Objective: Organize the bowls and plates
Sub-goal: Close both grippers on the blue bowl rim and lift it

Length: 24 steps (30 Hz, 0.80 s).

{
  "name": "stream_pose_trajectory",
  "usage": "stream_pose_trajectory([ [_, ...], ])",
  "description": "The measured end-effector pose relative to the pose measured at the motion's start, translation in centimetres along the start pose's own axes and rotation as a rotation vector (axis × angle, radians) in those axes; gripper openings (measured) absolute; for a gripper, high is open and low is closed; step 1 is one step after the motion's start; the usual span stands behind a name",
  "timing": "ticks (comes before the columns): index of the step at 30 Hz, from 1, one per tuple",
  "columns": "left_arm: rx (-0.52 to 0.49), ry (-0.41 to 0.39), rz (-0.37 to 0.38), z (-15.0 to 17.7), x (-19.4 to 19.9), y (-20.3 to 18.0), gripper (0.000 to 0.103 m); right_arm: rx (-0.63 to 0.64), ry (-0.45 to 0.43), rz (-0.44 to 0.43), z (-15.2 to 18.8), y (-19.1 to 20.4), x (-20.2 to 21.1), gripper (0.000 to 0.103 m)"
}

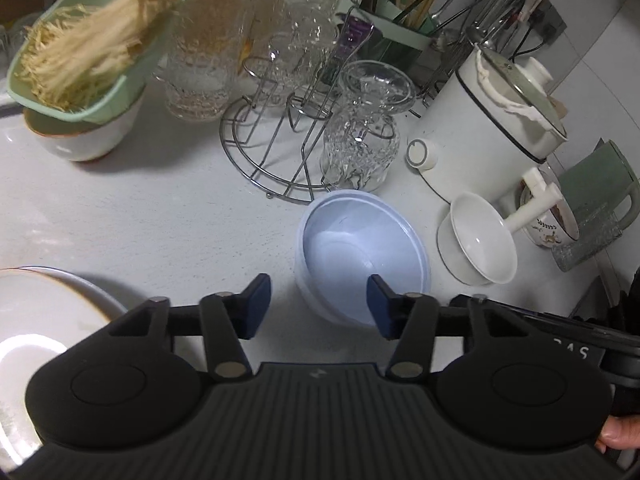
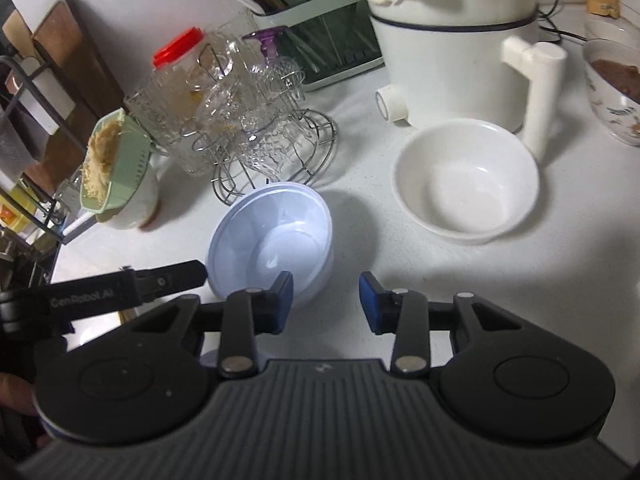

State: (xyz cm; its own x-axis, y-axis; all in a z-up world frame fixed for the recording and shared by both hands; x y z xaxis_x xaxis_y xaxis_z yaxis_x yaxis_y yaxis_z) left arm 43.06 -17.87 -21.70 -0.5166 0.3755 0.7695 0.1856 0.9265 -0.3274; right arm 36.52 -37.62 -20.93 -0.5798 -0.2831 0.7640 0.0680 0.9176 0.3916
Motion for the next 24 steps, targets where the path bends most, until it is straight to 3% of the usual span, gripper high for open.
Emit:
stream_pose_trajectory([
  [7,0.052,-0.001,-0.008,-0.3,-2.2,0.6,0.029,0.011,0.031,-0.015,-1.2,0.2,-2.9,0.029],
  [13,0.058,0.02,-0.01,-0.3,-3.6,1.0,0.017,0.016,0.064,-0.021,-1.7,0.0,-5.1,0.018],
  [24,0.051,0.036,0.016,-0.8,-2.9,0.2,0.015,0.016,0.068,-0.019,-2.0,0.4,-4.4,0.016],
])
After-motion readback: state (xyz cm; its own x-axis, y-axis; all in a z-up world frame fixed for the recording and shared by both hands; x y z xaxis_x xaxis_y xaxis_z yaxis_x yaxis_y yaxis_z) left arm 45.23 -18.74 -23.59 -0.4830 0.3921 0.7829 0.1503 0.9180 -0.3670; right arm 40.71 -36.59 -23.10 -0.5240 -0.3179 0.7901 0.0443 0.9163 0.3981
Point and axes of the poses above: each gripper's, at about its wrist camera, not at the fingertips, and x roughly against the way its jaws point, y to its left, z to its underside, the point moved 4 cm from there along -x, roughly the way its jaws point, and after that the axes turned 5 degrees about -x, right-handed, at the moved point
